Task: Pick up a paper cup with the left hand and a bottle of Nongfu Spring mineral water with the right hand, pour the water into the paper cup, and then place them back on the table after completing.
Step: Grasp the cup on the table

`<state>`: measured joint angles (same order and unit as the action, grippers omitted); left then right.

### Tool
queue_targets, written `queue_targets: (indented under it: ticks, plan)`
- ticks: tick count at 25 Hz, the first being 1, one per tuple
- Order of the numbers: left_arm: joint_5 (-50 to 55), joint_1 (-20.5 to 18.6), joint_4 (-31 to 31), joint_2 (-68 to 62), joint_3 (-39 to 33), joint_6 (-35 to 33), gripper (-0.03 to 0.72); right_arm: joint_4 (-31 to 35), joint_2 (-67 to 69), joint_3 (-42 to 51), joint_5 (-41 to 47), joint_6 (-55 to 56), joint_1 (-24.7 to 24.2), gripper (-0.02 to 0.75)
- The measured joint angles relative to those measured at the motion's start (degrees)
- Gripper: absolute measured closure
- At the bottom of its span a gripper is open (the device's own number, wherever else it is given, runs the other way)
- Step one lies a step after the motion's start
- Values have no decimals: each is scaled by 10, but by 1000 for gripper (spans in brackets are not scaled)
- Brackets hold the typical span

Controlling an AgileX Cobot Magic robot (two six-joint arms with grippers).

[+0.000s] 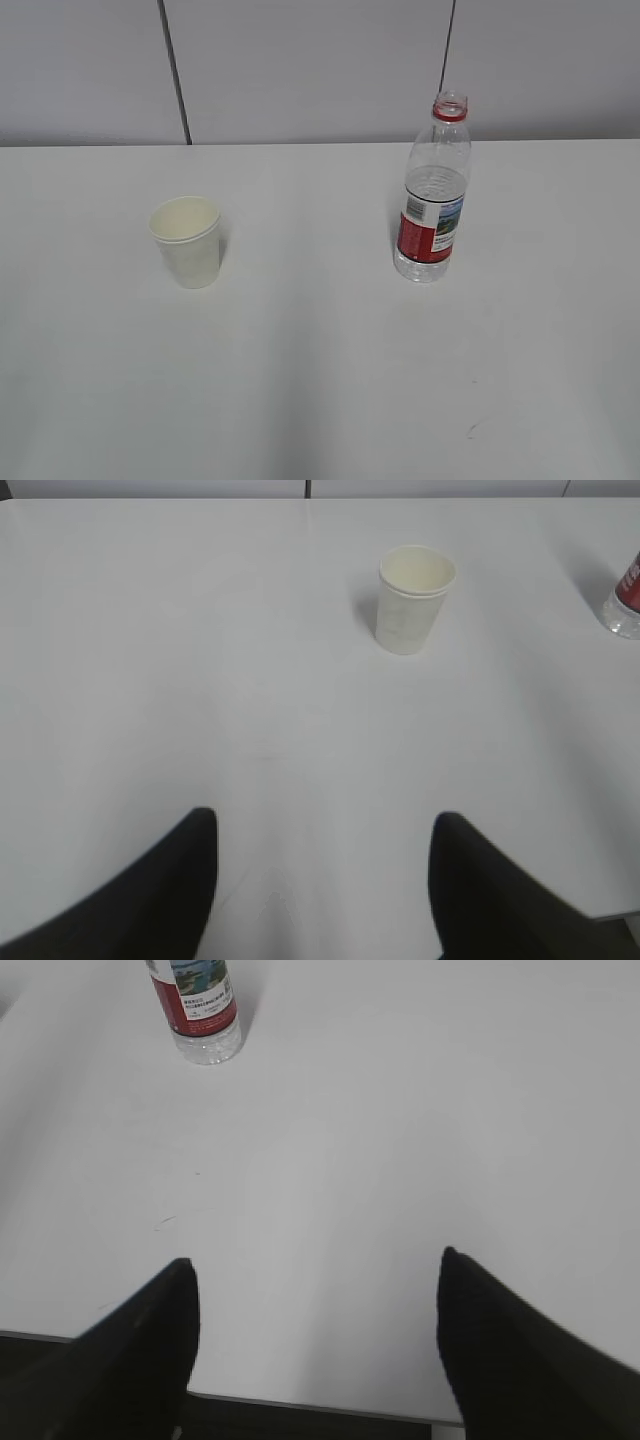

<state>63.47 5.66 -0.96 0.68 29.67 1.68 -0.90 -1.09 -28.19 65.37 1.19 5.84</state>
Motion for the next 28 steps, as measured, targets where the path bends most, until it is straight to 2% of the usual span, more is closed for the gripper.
queue_targets:
  ticks: [15, 21, 24, 28]
  plan:
    - [0, 0, 0, 0, 0, 0, 265, 0, 0, 0, 0, 0, 0, 189]
    - [0, 0, 0, 0, 0, 0, 265, -35, 0, -3, -6, 0, 0, 189]
    - [0, 0, 0, 0, 0, 0, 265, -45, 1, -7, -44, 0, 0, 189]
    - [-1, 0, -2, 0, 0, 0, 265, -45, 30, -8, -145, 0, 0, 189]
